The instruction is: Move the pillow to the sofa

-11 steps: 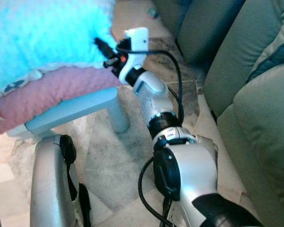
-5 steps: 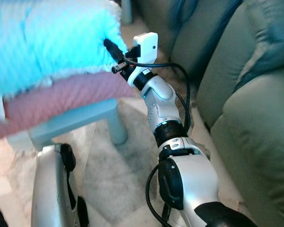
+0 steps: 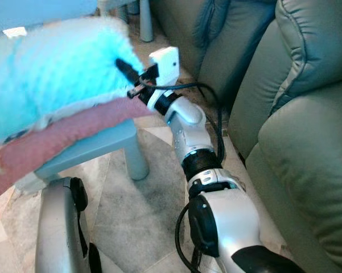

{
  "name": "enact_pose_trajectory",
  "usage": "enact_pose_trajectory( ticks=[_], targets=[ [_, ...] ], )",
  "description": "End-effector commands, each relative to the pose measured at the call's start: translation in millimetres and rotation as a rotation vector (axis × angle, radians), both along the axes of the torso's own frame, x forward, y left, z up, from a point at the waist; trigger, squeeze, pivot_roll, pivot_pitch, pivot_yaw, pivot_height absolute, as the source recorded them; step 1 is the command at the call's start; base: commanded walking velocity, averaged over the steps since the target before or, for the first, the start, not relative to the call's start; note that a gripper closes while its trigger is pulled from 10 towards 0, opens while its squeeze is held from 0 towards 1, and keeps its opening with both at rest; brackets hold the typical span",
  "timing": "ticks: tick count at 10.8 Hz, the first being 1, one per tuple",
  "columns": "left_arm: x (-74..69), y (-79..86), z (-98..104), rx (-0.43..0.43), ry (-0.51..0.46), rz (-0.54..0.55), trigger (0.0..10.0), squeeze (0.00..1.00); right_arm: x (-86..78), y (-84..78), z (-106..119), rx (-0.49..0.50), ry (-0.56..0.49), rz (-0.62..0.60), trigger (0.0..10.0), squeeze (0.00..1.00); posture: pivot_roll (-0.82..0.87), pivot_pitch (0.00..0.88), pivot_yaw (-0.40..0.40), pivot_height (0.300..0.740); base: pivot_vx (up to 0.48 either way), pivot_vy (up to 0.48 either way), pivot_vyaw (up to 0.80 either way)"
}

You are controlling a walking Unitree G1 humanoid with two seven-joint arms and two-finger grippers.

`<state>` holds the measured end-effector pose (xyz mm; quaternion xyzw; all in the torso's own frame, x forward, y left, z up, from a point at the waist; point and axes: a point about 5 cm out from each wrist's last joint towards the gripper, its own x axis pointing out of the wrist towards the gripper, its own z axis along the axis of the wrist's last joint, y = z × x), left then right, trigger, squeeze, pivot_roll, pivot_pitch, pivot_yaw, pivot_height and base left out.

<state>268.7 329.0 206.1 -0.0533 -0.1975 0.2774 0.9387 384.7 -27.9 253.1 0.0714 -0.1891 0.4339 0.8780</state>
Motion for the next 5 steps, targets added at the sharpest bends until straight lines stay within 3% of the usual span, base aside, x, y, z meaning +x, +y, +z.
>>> enact_pose_trajectory(
  ticks=[1,2,3,4,5],
  targets=[
    [-6.1,3.9,5.6,0.021,-0.014,0.032,6.6,1.00,-0.6,0.2,-2.3,-0.006,0.003,0.005,0.0,0.00,-0.07,0.137,-0.022,0.347,0.000,0.000,0.00],
    [-7.6,3.9,5.7,0.027,-0.018,0.032,0.0,1.00,-1.1,0.6,-4.1,-0.009,0.007,0.007,0.0,0.00,-0.06,0.140,-0.021,0.347,0.000,0.000,0.00],
    [-7.8,3.1,6.8,0.029,-0.027,0.023,0.0,0.07,-1.2,0.7,-4.6,-0.009,0.008,0.008,0.0,0.00,-0.07,0.142,-0.019,0.347,0.000,0.000,0.00],
    [-3.9,-0.3,11.5,0.025,-0.057,-0.011,0.0,0.00,-1.3,0.0,-5.8,-0.012,0.010,0.003,0.0,0.00,-0.08,0.138,-0.012,0.347,0.000,0.000,0.00],
    [0.0,-3.1,11.5,0.014,-0.056,-0.033,0.0,0.00,-1.3,-0.9,-6.8,-0.015,0.010,0.001,0.0,0.00,-0.08,0.135,-0.010,0.347,0.000,0.000,0.00]
  ],
)
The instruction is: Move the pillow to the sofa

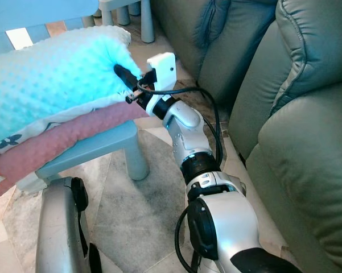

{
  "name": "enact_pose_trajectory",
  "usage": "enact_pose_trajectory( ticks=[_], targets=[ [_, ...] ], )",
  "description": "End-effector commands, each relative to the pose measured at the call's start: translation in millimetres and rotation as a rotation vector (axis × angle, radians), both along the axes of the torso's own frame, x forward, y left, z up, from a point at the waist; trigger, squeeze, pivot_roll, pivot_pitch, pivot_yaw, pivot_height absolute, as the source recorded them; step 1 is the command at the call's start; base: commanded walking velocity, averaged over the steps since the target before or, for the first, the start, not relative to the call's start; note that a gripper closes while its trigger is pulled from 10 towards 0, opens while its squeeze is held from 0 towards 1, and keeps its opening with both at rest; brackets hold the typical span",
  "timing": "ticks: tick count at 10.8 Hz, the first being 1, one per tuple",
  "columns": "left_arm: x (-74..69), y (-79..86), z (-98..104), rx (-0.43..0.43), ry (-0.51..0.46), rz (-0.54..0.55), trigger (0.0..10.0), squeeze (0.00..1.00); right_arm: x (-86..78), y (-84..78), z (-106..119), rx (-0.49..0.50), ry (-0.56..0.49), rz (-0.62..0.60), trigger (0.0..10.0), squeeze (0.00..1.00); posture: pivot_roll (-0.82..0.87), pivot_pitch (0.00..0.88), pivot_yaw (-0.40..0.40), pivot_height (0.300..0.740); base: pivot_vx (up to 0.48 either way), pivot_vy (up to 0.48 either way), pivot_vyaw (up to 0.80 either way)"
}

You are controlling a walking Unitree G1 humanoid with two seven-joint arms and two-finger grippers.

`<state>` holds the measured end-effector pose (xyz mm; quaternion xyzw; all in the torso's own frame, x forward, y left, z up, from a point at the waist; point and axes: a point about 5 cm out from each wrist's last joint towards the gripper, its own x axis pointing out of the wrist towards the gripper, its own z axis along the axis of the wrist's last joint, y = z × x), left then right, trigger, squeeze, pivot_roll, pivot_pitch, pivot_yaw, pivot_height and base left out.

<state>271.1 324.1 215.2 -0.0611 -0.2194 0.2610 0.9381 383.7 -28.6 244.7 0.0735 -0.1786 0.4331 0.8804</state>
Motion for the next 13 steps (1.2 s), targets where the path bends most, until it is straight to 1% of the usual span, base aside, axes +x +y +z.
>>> enact_pose_trajectory(
  ticks=[1,2,3,4,5,6,7,8,10,11,12,13],
  targets=[
    [0.0,-0.6,0.0,0.008,0.007,-0.004,0.0,0.00,-0.3,-2.1,0.6,-0.013,-0.011,0.000,0.0,0.00,-0.08,0.132,-0.009,0.347,0.000,0.000,0.00],
    [2.4,0.4,-3.1,-0.002,0.041,0.010,10.0,0.00,0.1,-4.0,0.5,-0.013,-0.011,-0.006,0.0,0.00,-0.08,0.129,-0.008,0.347,0.000,0.000,0.00],
    [2.1,5.4,0.4,-0.059,0.010,0.010,10.0,0.00,0.2,-3.9,0.7,-0.012,-0.010,-0.007,0.0,0.00,-0.08,0.126,-0.008,0.347,0.000,0.000,0.00],
    [3.3,14.0,5.5,-0.183,-0.014,-0.007,10.0,1.00,-0.2,-1.8,1.5,-0.010,-0.012,-0.003,0.0,0.00,-0.08,0.125,-0.006,0.347,0.000,0.000,0.00],
    [3.6,17.1,9.6,-0.239,-0.033,-0.013,10.0,1.00,-0.4,-1.4,1.6,-0.010,-0.013,-0.003,0.0,0.00,-0.08,0.125,-0.006,0.347,0.000,0.000,0.00],
    [4.1,24.1,19.0,-0.302,-0.028,-0.029,10.0,1.00,-1.1,-0.3,0.4,-0.009,-0.012,-0.001,0.0,0.00,-0.07,0.129,-0.001,0.347,0.000,0.000,0.00],
    [2.8,28.9,32.6,-0.317,-0.012,-0.056,10.0,1.00,-2.0,-0.1,-1.9,-0.010,-0.011,0.000,0.0,0.00,-0.06,0.133,0.004,0.347,0.000,0.000,0.00],
    [1.5,32.0,38.0,-0.370,0.026,-0.078,10.0,1.00,-2.2,-0.2,-3.4,-0.010,-0.008,-0.001,0.0,0.00,-0.06,0.135,0.007,0.347,0.000,0.000,0.00],
    [-1.9,30.6,47.0,-0.488,0.049,-0.181,10.0,1.00,-2.9,2.3,-4.2,-0.004,-0.004,-0.001,0.0,0.00,-0.04,0.139,0.015,0.347,0.000,0.000,0.00],
    [-4.7,29.4,47.7,-0.527,0.064,-0.204,10.0,1.00,-3.8,3.7,-5.8,-0.008,-0.005,0.001,0.0,0.00,-0.04,0.141,0.019,0.347,0.000,0.000,0.00],
    [-10.6,25.0,54.8,-0.537,0.087,-0.248,10.0,1.00,-4.4,3.5,-7.0,-0.011,-0.007,0.001,0.0,0.00,-0.03,0.145,0.025,0.347,0.000,0.000,0.00],
    [-19.5,24.2,61.8,-0.520,0.111,-0.273,10.0,1.00,-3.7,1.7,-8.3,-0.013,-0.003,-0.005,0.0,0.00,-0.02,0.146,0.027,0.347,0.000,0.000,0.00]
  ],
)
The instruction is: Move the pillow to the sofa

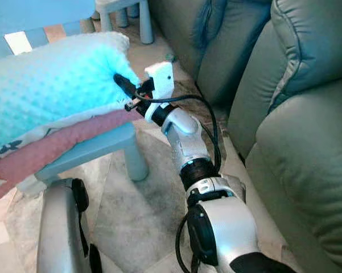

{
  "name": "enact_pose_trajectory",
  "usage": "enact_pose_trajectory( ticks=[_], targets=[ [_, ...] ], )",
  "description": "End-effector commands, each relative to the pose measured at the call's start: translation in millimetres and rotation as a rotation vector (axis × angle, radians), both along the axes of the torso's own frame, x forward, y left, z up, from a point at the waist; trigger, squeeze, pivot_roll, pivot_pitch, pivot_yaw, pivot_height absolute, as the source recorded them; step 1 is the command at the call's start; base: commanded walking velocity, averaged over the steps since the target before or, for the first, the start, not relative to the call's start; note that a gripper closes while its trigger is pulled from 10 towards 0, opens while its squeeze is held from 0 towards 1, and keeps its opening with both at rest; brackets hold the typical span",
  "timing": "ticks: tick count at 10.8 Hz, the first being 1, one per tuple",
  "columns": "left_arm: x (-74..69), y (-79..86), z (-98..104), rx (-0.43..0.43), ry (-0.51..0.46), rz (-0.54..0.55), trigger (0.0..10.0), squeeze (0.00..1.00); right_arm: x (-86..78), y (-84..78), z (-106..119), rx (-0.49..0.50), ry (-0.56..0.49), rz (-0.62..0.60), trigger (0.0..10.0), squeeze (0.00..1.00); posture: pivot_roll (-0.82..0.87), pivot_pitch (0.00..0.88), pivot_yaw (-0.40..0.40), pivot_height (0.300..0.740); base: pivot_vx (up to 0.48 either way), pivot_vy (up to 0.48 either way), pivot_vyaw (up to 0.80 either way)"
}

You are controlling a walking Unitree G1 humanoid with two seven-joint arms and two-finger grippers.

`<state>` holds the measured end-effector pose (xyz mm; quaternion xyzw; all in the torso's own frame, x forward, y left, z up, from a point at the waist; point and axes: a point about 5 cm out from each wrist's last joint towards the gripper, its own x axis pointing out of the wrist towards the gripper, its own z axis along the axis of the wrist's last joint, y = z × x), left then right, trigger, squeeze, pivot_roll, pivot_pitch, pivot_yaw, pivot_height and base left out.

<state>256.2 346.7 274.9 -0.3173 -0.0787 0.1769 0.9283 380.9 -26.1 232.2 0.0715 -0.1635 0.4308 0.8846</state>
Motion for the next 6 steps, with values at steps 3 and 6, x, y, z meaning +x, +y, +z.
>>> enact_pose_trajectory(
  ticks=[3,6],
  targets=[
    [-24.6,17.5,-1.2,0.006,0.057,0.065,10.0,1.00,-2.6,3.3,1.5,0.007,-0.024,0.000,0.0,0.00,0.00,0.148,0.038,0.347,0.000,0.000,0.00],
    [-41.6,28.0,-14.1,-0.089,0.079,0.095,10.0,1.00,-3.2,3.4,-1.3,0.004,-0.018,0.002,0.0,0.00,0.01,0.154,0.043,0.347,0.000,0.000,0.00]
  ],
)
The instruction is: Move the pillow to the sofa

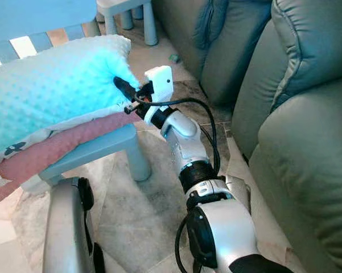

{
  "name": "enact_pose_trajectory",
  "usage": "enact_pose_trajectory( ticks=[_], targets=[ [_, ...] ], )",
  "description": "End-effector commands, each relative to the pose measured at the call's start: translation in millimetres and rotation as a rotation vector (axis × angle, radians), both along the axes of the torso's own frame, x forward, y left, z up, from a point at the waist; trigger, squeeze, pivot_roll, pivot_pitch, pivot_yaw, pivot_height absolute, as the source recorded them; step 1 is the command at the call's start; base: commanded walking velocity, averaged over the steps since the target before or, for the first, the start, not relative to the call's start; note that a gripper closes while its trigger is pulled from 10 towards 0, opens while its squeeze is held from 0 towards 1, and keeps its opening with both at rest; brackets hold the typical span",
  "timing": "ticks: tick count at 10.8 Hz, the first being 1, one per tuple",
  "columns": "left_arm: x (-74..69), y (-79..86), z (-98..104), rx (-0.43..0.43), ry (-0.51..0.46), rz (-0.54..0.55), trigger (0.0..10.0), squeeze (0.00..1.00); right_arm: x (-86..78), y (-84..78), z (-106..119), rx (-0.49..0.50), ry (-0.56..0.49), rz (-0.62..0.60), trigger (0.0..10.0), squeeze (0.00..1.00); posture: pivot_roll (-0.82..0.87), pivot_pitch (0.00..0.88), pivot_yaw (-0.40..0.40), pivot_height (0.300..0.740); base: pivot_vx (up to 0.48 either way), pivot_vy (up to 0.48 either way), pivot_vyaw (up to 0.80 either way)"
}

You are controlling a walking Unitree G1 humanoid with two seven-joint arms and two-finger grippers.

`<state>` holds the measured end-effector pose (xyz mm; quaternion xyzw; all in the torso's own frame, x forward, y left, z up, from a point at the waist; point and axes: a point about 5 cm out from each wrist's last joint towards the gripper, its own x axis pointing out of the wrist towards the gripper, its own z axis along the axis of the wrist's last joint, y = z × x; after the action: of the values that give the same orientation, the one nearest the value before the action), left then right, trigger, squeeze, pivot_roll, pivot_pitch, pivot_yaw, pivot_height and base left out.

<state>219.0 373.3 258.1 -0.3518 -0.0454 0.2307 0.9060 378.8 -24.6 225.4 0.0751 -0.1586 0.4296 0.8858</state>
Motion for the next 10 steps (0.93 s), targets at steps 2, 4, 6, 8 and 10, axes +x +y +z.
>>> enact_pose_trajectory(
  ticks=[2,4,6,8,10],
  targets=[
    [-5.8,7.7,-12.0,-0.032,0.029,0.029,10.0,1.00,-1.6,2.2,5.3,0.003,-0.031,0.007,0.0,0.00,0.00,0.158,0.042,0.347,0.000,0.000,0.00],
    [4.2,13.6,-28.4,-0.101,0.029,0.005,10.0,1.00,-2.0,2.5,6.6,0.006,-0.035,0.010,0.0,0.00,-0.01,0.161,0.039,0.347,0.000,0.000,0.00],
    [35.9,12.1,-52.3,-0.156,0.058,-0.045,10.0,1.00,-2.3,2.2,9.9,0.009,-0.048,0.012,0.0,0.00,-0.05,0.161,0.036,0.347,0.000,0.000,0.00],
    [66.5,8.8,-56.1,-0.170,0.012,-0.095,10.0,1.00,-2.8,-0.5,10.2,0.009,-0.054,0.007,0.0,0.00,-0.07,0.165,0.030,0.347,0.000,0.000,0.00],
    [89.3,-0.8,-54.6,-0.144,-0.003,-0.154,10.0,0.00,-4.3,-1.3,9.0,0.002,-0.062,0.007,0.0,0.00,-0.09,0.166,0.031,0.347,0.000,0.000,0.00]
  ],
)
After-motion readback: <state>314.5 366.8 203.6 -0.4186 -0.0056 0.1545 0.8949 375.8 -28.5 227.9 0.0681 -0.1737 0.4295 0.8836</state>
